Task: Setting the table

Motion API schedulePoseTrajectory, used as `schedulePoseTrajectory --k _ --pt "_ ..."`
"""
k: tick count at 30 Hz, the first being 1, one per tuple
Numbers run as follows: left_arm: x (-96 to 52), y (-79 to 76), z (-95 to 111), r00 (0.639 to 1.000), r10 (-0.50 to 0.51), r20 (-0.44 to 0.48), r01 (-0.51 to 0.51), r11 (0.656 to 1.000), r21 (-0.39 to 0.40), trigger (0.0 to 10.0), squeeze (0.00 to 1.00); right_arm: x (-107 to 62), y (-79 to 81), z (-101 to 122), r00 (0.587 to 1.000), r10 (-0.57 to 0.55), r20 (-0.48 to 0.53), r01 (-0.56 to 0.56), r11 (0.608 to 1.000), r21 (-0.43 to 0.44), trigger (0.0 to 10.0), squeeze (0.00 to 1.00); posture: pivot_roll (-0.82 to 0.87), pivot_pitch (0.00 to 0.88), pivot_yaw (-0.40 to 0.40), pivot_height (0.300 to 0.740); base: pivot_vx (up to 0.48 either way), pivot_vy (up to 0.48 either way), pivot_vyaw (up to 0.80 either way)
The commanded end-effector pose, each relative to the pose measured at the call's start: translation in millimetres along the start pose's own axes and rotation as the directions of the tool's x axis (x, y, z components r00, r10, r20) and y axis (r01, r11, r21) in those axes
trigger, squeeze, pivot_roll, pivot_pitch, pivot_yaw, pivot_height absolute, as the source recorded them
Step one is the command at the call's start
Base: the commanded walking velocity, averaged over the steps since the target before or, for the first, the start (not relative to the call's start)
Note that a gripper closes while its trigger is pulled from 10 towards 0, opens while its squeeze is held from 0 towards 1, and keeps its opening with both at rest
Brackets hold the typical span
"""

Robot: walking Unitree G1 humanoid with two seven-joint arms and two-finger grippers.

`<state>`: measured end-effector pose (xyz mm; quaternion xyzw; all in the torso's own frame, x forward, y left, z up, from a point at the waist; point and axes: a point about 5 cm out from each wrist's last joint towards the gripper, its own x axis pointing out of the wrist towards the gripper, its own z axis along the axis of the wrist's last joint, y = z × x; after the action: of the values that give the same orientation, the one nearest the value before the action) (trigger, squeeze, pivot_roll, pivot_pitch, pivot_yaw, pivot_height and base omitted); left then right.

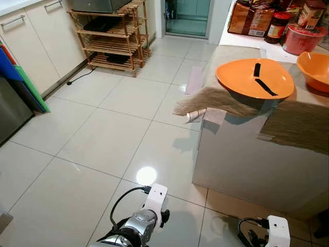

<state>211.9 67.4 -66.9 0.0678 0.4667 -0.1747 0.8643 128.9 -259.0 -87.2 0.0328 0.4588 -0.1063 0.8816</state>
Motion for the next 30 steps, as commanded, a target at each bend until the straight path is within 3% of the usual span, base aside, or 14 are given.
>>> schedulePoseTrajectory --k 1,30 --pt "0.1 1.5 4.3 1.000 0.001 0.008 -0.001 1.000 0.003 10.0 0.00 0.7 -0.2 1.8 1.000 -0.006 -0.004 0.006 1.000 -0.001 10.0 0.00 -0.09 0.000 0.040 0.740 0.000 0.000 0.00" --pt "-0.1 4.9 5.5 1.000 0.008 0.008 -0.008 1.000 0.026 10.0 0.00 1.4 2.1 2.5 1.000 -0.014 -0.001 0.014 1.000 -0.011 10.0 0.00 -0.09 0.000 0.047 0.740 0.000 0.000 0.00"
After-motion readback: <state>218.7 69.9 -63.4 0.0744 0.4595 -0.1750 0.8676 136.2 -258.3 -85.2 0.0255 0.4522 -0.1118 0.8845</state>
